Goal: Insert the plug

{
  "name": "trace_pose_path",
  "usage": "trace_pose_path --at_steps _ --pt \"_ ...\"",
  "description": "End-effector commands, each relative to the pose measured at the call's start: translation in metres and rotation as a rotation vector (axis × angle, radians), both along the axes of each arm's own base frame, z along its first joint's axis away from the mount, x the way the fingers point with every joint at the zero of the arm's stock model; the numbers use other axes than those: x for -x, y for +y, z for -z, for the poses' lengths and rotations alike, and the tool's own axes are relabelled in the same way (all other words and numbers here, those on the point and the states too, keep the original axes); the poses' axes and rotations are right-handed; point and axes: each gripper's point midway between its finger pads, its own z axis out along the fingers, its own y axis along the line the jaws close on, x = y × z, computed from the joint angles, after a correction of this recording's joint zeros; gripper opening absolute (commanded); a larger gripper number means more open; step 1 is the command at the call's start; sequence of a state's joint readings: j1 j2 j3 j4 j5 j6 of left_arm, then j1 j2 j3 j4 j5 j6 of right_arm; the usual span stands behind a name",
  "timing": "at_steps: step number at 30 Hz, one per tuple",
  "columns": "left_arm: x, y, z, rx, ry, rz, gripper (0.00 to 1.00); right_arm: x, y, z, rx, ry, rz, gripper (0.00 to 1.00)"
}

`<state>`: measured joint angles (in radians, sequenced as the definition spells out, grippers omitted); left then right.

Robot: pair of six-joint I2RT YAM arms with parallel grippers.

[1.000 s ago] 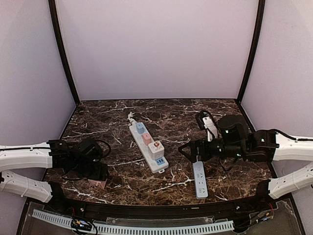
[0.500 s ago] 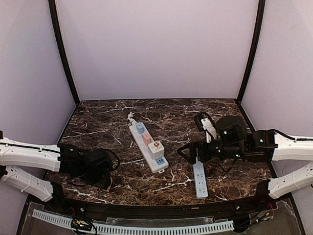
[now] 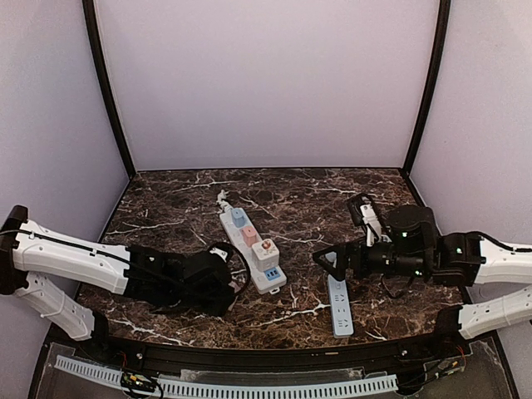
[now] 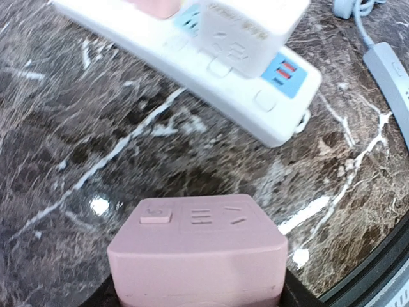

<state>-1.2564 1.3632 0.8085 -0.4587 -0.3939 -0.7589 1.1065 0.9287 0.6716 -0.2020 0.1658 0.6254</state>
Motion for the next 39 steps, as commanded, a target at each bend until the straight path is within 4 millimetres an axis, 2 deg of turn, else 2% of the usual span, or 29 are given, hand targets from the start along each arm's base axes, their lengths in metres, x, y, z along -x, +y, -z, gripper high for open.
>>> trace_pose_path --at_steps 1,2,5,8,13,16,18,21,23,25,31,39 --pt "-0.018 -0.054 -0.026 0.065 -0.195 0.169 0.40 0.006 0.003 -0.022 -0.087 -0.038 -0.030 0.98" --pt "-0.021 -0.068 -0.036 0.107 -0.238 0.190 0.40 0.008 0.004 -0.024 -0.086 -0.042 -0.045 0.98" --pt "-0.026 -0.091 -0.045 0.127 -0.341 0.285 0.39 0.009 0.005 -0.025 -0.070 -0.034 -0.057 0.98" --pt "-0.025 -0.114 -0.065 0.212 -0.452 0.363 0.39 0.012 0.004 -0.014 -0.006 -0.028 -0.083 0.99" --pt "-0.025 -0.131 -0.084 0.267 -0.602 0.456 0.38 0.014 0.010 0.011 0.111 0.024 -0.105 0.99" --pt "-0.015 -0.142 -0.081 0.295 -0.624 0.545 0.38 0.022 0.023 0.018 0.159 0.051 -0.175 0.98" --pt "-0.011 -0.147 -0.082 0.301 -0.654 0.583 0.38 0.027 0.031 0.017 0.167 0.069 -0.224 0.98" --pt "-0.007 -0.151 -0.081 0.296 -0.685 0.622 0.38 0.038 0.043 0.004 0.126 0.089 -0.307 0.98" --pt "-0.005 -0.153 -0.080 0.292 -0.693 0.639 0.38 0.040 0.048 -0.007 0.107 0.098 -0.325 0.98" --pt "-0.002 -0.155 -0.079 0.300 -0.704 0.658 0.38 0.039 0.052 -0.009 0.118 0.115 -0.318 0.98" --pt "0.009 -0.162 -0.085 0.306 -0.751 0.709 0.38 0.030 0.059 0.003 0.168 0.192 -0.258 0.95" --pt "0.016 -0.165 -0.094 0.332 -0.796 0.729 0.38 0.032 0.065 0.015 0.211 0.253 -0.263 0.90"
